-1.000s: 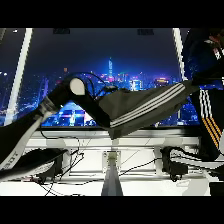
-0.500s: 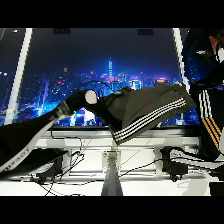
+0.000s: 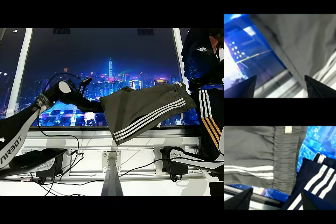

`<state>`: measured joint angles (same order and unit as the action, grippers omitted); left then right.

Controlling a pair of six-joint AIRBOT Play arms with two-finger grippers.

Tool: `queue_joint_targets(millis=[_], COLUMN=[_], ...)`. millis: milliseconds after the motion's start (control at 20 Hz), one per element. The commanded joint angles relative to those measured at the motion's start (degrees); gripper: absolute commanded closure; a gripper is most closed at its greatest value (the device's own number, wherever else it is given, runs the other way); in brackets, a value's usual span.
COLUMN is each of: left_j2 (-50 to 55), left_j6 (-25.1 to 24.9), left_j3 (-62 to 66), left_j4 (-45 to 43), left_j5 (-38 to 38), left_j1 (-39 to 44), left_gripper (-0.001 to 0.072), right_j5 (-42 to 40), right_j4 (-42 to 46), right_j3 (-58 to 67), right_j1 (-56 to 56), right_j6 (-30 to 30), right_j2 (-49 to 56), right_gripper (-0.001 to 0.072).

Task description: Fold the clothes and pants, and hang the long-sleeved shirts on hangers.

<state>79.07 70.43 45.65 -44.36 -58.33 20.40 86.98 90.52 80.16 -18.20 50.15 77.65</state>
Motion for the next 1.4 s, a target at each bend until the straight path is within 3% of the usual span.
queue_joint_targets(millis=[0,200,250,350,400,450,500,550,650,750,950,1050,1200,1350], left_j2=[1.53,5.86,7.21,9.84,10.99,12.04,12.63,12.59,11.58,8.61,-1.29,-5.35,-6.84,-5.29], left_j6=[-2.91,-2.91,-2.91,-2.82,-2.69,-2.71,-2.75,-2.89,-1.90,1.29,0.48,-4.31,-4.85,-4.83], left_j3=[-4.52,-1.95,0.07,4.70,7.02,9.35,11.23,12.83,15.32,16.55,16.68,16.65,16.65,16.65], left_j4=[8.44,12.04,12.02,11.87,11.87,11.82,11.23,8.41,-0.96,-13.42,-33.88,-36.61,-36.59,-36.09], left_j5=[9.22,14.01,14.27,15.74,16.72,17.33,16.94,16.13,11.30,6.29,-4.20,-6.23,-6.19,-5.75], left_j1=[1.99,9.77,11.78,15.10,16.13,16.70,16.72,16.46,14.73,10.97,-0.79,-6.47,-11.58,-12.26], left_gripper=[0.0027,0.0041,0.0136,0.0175,0.0249,0.0403,0.0665,0.0700,0.0700,0.0700,0.0699,0.0699,0.0699,0.0699], right_j5=[-1.07,-1.09,-1.16,-1.14,-1.14,-1.14,-1.62,-2.97,-4.79,-4.96,-7.85,-12.46,-15.69,-15.28], right_j4=[-0.94,-3.63,-3.89,-4.74,-5.31,-5.95,-6.43,-6.97,-9.51,-12.44,-19.21,-24.35,-35.60,-38.10], right_j3=[0.00,0.02,0.02,0.02,0.02,0.00,0.00,-0.09,-0.22,-2.25,-11.78,-15.89,-18.86,-19.54], right_j1=[0.04,0.04,0.04,0.04,0.04,0.04,0.04,0.04,0.02,0.02,0.04,0.04,0.87,4.76], right_j6=[0.35,2.49,3.43,3.41,3.43,3.43,3.45,4.92,11.23,11.82,11.76,11.78,11.78,11.93], right_j2=[-0.02,-0.02,-0.02,-0.02,-0.02,-0.02,0.00,0.04,0.76,2.05,4.59,5.42,7.65,11.21], right_gripper=[0.0047,0.0048,0.0048,0.0048,0.0049,0.0050,0.0052,0.0064,0.0169,0.0165,0.0088,0.0087,0.0030,0.0028])
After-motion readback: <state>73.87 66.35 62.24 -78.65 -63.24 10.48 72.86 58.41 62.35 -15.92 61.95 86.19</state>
